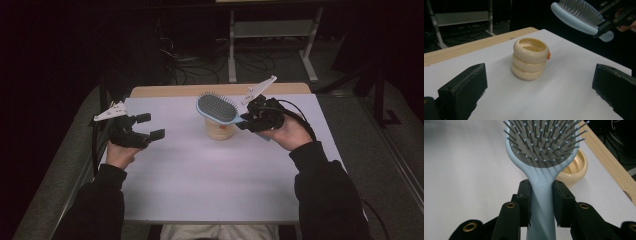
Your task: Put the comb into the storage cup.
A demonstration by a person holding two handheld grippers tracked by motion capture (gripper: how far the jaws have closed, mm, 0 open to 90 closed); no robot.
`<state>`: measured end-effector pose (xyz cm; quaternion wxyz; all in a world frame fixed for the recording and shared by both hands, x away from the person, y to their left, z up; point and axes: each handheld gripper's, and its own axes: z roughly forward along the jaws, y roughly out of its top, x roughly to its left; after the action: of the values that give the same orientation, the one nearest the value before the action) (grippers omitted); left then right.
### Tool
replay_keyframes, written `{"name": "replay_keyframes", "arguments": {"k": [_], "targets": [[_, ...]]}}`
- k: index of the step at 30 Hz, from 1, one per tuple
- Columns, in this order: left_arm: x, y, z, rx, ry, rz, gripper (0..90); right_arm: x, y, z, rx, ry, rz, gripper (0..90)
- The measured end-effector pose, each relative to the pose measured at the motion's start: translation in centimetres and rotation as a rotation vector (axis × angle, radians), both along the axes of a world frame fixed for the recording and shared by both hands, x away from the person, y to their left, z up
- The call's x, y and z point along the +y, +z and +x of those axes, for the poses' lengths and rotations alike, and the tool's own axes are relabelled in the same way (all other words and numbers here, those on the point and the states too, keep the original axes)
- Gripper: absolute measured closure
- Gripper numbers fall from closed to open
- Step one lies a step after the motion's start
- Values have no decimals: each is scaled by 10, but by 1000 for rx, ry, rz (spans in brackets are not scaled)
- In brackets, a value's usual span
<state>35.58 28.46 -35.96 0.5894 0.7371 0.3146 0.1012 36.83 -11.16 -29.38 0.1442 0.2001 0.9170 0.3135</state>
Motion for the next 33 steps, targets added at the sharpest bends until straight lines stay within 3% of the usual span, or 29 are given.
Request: {"name": "replay_keyframes", "arguments": {"k": [23, 27, 33], "targets": [[-55, 26, 28, 42, -28, -45, 0, 13, 5, 11, -32, 4, 21, 682], [-65, 29, 31, 53, -8, -23, 0, 17, 7, 14, -36, 6, 27, 682], [-77, 34, 37, 86, 2, -48, 0, 22, 8, 18, -42, 7, 39, 682]]}}
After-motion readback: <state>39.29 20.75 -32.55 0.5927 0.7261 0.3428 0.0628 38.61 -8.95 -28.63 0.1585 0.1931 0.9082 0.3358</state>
